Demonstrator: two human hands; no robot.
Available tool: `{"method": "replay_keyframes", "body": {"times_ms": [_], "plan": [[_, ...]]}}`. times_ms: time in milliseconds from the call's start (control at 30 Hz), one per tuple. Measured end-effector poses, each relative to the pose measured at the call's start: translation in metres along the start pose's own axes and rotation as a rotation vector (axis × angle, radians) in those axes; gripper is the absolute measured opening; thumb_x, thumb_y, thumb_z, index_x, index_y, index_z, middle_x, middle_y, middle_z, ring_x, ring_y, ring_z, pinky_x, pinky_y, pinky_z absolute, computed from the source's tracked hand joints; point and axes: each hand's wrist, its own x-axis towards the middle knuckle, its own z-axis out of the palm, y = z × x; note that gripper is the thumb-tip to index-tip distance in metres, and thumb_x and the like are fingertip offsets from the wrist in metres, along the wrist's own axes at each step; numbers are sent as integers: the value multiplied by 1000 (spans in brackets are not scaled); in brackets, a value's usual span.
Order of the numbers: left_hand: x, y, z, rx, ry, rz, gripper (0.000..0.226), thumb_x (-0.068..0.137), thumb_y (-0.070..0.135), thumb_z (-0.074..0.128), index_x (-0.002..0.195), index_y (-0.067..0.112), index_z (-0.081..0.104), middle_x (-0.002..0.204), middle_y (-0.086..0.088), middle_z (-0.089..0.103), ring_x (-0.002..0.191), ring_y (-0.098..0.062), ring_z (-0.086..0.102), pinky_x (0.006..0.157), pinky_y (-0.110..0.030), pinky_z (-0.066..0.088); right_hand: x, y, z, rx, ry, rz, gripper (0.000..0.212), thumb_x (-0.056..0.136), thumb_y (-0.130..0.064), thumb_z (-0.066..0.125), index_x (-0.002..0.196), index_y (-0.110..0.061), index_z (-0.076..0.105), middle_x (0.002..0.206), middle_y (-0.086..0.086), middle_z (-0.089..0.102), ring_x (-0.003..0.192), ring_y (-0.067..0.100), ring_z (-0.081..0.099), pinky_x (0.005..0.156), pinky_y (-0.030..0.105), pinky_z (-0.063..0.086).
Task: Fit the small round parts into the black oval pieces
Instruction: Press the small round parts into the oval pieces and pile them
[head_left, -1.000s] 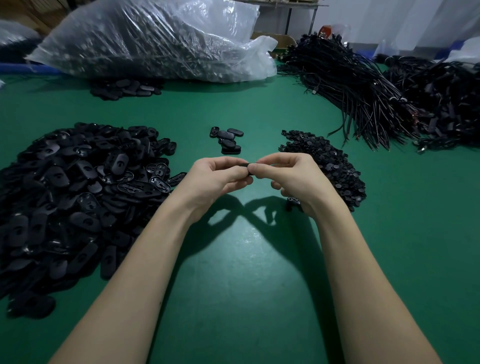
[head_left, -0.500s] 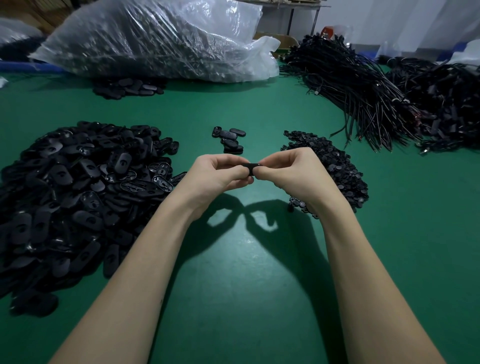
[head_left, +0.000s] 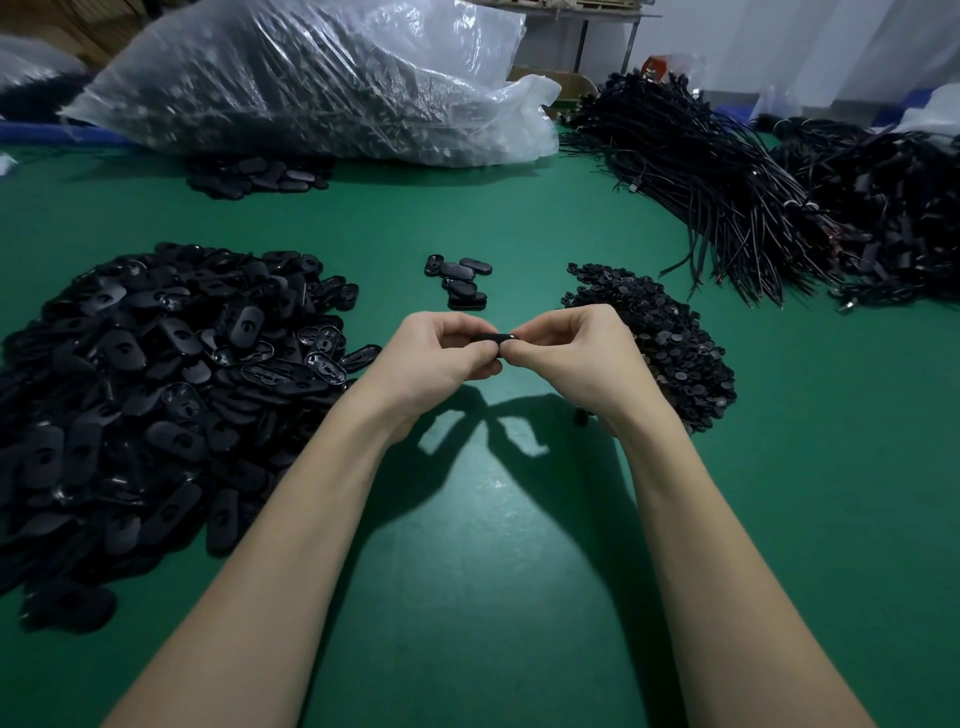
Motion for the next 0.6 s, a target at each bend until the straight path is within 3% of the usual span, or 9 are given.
{"method": "replay_keyframes", "body": {"times_ms": [367, 500, 600], "plan": [[0, -2, 6, 54, 80, -2, 13, 95, 1, 65, 89, 12, 68, 81, -6, 73, 67, -7, 70, 71, -18, 57, 1, 3, 15, -42, 65, -14, 17, 76, -27, 83, 65, -24, 71, 53, -19, 65, 50, -9, 57, 49, 7, 41], [1, -4, -3, -50, 52, -13, 10, 94, 2, 66, 91, 11, 71, 80, -2, 76, 74, -10, 73, 75, -18, 57, -2, 4, 10, 125, -51, -6, 8, 87, -20, 80, 83, -22, 74, 61, -12, 70, 50, -1, 59, 49, 18, 50], [4, -10, 1, -48, 110, -33, 10, 93, 7, 69, 102, 12, 69, 98, -7, 75, 82, -16, 75, 83, -27, 59, 2, 6, 8, 118, -27, 16, 9, 87, -24, 80, 93, -25, 75, 73, -5, 76, 50, 5, 59, 54, 23, 49]]}}
